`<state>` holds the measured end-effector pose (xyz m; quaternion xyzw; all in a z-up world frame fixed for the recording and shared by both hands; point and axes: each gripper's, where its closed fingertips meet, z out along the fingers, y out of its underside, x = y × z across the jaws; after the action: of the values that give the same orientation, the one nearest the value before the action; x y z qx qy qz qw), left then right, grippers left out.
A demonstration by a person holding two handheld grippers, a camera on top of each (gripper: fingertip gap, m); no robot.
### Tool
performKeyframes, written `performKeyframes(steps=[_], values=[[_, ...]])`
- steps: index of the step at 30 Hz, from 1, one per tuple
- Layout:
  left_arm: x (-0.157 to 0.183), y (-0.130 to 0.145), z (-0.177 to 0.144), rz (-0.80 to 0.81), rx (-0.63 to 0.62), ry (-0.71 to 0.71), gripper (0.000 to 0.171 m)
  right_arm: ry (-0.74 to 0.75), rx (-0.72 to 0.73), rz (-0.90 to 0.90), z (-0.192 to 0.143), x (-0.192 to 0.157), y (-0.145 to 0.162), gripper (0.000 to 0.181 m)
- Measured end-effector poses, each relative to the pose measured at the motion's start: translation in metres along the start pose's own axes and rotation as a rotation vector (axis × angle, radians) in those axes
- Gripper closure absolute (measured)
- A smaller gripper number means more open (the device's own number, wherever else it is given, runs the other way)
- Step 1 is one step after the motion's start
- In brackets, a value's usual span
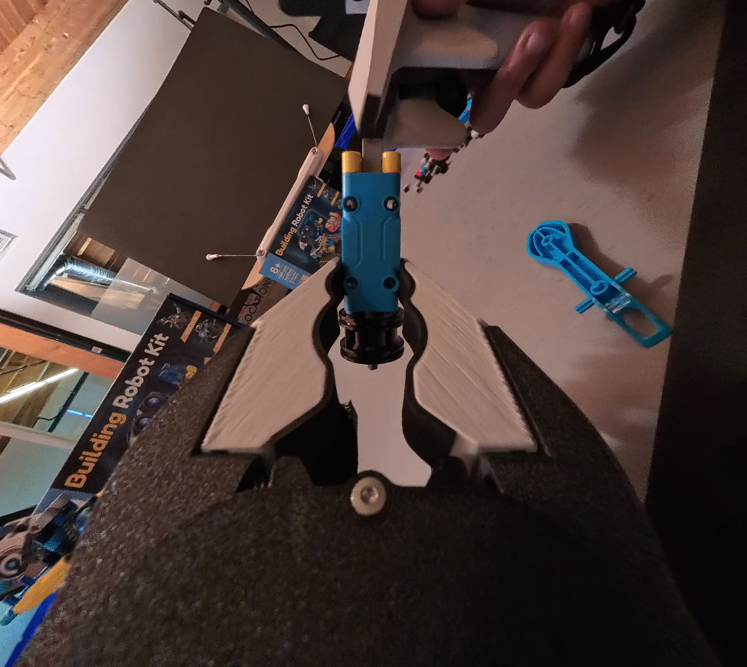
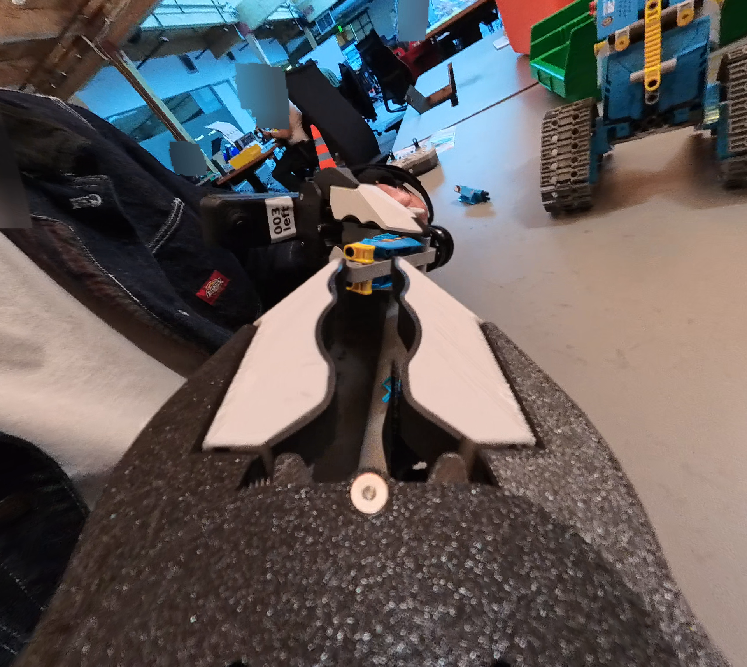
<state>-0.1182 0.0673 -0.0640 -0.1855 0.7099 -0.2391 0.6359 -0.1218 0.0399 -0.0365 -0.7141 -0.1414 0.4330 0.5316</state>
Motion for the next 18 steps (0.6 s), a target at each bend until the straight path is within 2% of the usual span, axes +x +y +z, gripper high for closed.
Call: performKeyframes(steps=[5, 10, 14, 16, 18], values=[[0.0, 0.007, 0.002, 0.011, -0.054, -0.01, 0.147, 0.06, -0.034, -0.049, 0.003, 0.006, 0.005, 0.17], [0.001, 0.013, 0.01, 0.044, -0.142, -0.065, 0.145, 0.199, -0.094, -0.097, 0.005, 0.025, 0.012, 0.174], [0.014, 0.018, 0.015, 0.09, -0.193, -0.009, 0.147, 0.212, -0.17, -0.117, 0.014, 0.027, 0.025, 0.173], [0.016, 0.018, 0.016, 0.057, -0.194, 0.017, 0.147, 0.226, -0.171, -0.125, 0.013, 0.028, 0.025, 0.174], [0.019, 0.019, 0.016, 0.01, -0.198, 0.052, 0.147, 0.266, -0.189, -0.209, 0.013, 0.03, 0.026, 0.174]])
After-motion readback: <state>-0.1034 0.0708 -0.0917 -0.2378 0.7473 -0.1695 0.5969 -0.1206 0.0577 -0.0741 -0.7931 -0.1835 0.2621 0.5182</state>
